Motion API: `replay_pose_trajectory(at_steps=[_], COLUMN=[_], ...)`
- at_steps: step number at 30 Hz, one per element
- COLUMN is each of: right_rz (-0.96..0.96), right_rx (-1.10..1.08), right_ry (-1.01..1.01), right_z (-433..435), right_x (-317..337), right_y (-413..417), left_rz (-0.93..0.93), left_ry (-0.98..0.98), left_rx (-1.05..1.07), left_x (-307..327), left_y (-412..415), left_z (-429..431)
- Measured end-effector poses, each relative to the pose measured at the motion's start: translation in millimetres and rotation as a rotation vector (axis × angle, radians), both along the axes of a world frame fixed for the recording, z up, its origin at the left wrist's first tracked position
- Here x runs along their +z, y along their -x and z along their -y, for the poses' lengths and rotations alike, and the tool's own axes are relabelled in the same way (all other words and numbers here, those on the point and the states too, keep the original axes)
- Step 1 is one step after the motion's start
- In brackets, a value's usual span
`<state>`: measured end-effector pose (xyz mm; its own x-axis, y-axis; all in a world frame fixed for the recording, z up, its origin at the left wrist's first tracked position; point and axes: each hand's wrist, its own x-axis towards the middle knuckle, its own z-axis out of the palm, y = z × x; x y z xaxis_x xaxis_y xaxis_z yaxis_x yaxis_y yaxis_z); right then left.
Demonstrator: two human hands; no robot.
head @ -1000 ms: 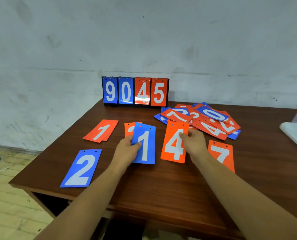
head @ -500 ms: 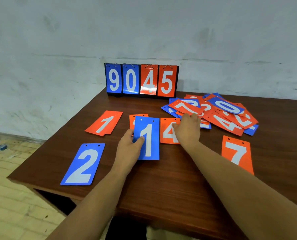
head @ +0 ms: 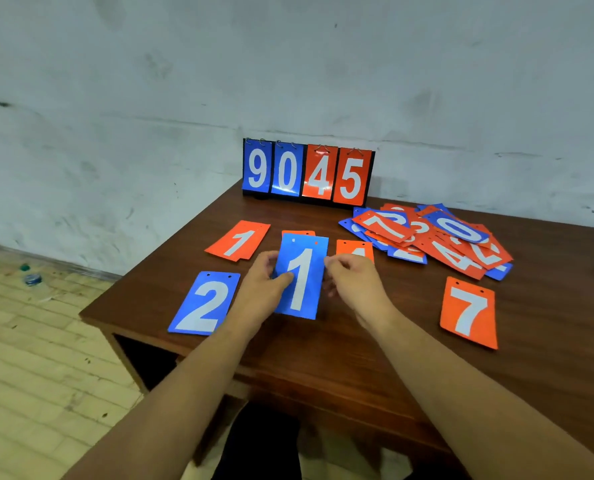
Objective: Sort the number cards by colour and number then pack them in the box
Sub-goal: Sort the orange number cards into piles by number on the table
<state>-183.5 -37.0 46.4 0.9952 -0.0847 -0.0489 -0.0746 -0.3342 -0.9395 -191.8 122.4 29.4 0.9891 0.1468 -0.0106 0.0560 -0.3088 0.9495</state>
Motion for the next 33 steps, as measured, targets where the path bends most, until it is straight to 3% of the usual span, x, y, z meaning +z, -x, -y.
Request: replay_pose_trajectory(at_steps=[8,13,25,33], right_rz=[0.413,0.425,0.274,0.255], right_rx=[0.394,0.621,0.562,0.454], right_ry=[0.584,0.864,0.877,0.768], right_z=[-80.3,-116.9,-59.4,-48.1], right_x=[-23.2,-47.3,-39.8,-21.1], right_y=[25.6,29.3,28.4,30.3], left_rz=[0.064,0.032,-0.067,0.128], left_ry=[-0.008,-0.198,-0.836,-0.744], left_rx=[0.182,0.251,0.18,0.234], left_x=[11.4,1.2,-22.3,-4.9], left_y=[11.4,19.6,11.3,6.6], left_z=[-125.4,-169.2,-161.4,-118.9])
